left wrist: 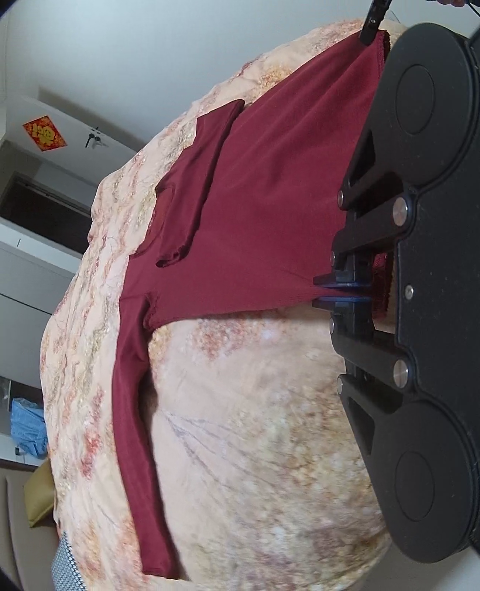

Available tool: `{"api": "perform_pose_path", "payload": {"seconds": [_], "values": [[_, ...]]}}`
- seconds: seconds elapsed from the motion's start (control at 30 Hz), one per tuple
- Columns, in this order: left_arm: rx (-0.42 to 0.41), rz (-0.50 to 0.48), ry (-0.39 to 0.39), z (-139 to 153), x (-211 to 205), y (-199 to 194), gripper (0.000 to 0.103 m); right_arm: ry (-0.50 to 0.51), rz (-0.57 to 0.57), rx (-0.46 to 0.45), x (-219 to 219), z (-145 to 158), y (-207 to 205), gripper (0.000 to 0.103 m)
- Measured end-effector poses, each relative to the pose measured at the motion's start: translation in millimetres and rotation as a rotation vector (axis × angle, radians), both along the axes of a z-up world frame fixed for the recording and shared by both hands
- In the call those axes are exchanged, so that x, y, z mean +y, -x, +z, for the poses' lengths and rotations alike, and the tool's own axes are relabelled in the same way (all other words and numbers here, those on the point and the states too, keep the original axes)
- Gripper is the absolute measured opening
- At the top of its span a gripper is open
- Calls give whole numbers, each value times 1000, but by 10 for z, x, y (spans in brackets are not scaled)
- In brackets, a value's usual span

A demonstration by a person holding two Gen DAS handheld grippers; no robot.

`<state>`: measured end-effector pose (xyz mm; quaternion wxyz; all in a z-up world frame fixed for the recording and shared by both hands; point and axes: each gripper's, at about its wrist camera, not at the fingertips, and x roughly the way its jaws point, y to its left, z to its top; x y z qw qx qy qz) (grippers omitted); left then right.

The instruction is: Fold small clothes

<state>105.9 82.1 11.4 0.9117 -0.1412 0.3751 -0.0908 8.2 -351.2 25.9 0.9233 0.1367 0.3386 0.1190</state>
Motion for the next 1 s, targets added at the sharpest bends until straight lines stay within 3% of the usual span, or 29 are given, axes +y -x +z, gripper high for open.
{"api": "perform_pose_path", "payload": {"seconds": [0.13,0.2,0.3,0.33,0.37,0.43,0.5,0.57,0.7,0.83,1.0], "values": [[22,8,31,-166,36,-64,11,-2,16,26,22,-147,-86,6],[28,14,39,-200,56,-99,24,-4,24,30,45,-174,-131,7],[16,43,42,-204,119,-170,52,37,33,10,76,-165,-170,15],[9,58,48,-196,159,-200,63,49,32,6,77,-157,-193,24],[0,77,53,-186,204,-235,70,61,26,-1,76,-145,-219,40],[-15,128,60,-155,315,-335,81,92,15,-29,80,-103,-285,57],[-36,191,61,-115,449,-453,92,122,20,-55,105,-56,-391,66],[-56,270,68,-83,617,-591,102,149,26,-87,159,-13,-540,86],[-62,409,136,-81,983,-984,102,169,50,-140,342,55,-959,103],[-26,554,240,-180,1355,-1415,102,172,67,-148,606,85,-1489,103],[-61,748,320,-220,1694,-1673,98,121,94,-154,931,94,-2062,103]]}}
